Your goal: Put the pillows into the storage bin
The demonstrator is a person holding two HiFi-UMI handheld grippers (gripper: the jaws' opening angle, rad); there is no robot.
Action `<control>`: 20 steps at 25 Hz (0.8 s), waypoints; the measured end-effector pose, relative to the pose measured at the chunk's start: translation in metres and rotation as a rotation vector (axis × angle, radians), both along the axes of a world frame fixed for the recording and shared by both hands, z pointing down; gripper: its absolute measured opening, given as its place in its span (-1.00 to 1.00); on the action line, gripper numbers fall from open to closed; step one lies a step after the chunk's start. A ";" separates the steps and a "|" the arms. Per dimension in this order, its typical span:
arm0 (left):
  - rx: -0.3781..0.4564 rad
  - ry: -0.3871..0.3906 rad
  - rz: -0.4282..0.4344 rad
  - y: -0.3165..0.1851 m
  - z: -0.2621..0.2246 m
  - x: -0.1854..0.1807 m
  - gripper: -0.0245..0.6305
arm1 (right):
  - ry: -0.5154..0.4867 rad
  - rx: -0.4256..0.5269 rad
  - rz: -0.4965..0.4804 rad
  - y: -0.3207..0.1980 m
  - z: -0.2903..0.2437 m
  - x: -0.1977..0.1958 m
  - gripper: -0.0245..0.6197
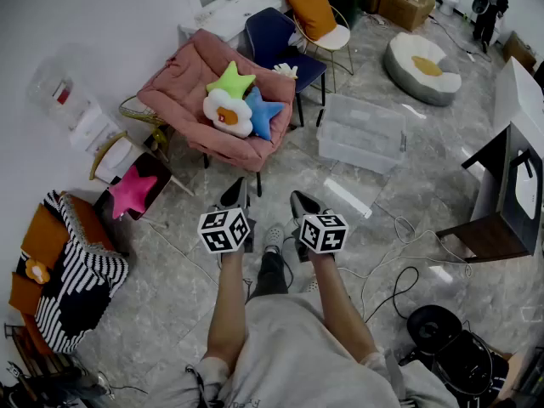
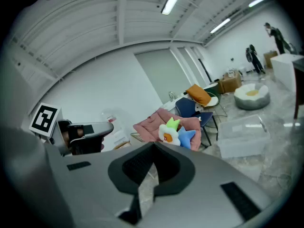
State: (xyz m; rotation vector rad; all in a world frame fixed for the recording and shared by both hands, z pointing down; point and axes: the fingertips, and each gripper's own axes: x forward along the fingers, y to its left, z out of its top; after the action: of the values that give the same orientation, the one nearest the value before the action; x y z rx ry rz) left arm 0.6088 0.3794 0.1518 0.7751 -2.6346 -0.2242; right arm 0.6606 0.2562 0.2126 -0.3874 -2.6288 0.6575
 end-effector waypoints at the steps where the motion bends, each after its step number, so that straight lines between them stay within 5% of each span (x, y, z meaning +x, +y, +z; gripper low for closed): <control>1: -0.025 0.001 0.021 0.003 0.007 0.003 -0.89 | -0.023 0.020 -0.009 -0.001 -0.001 -0.004 -0.93; 13: -0.068 0.004 0.030 0.026 0.012 -0.009 -0.89 | -0.096 0.123 -0.078 0.008 -0.017 -0.029 -0.93; 20: 0.094 -0.026 0.078 0.015 -0.007 -0.034 -0.89 | -0.154 -0.154 -0.038 0.005 -0.030 -0.068 -0.93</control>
State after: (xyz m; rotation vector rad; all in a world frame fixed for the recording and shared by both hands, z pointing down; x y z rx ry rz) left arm 0.5745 0.3942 0.1445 0.9154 -2.6276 -0.3200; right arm 0.5930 0.2608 0.1826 -0.5523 -2.7159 0.8516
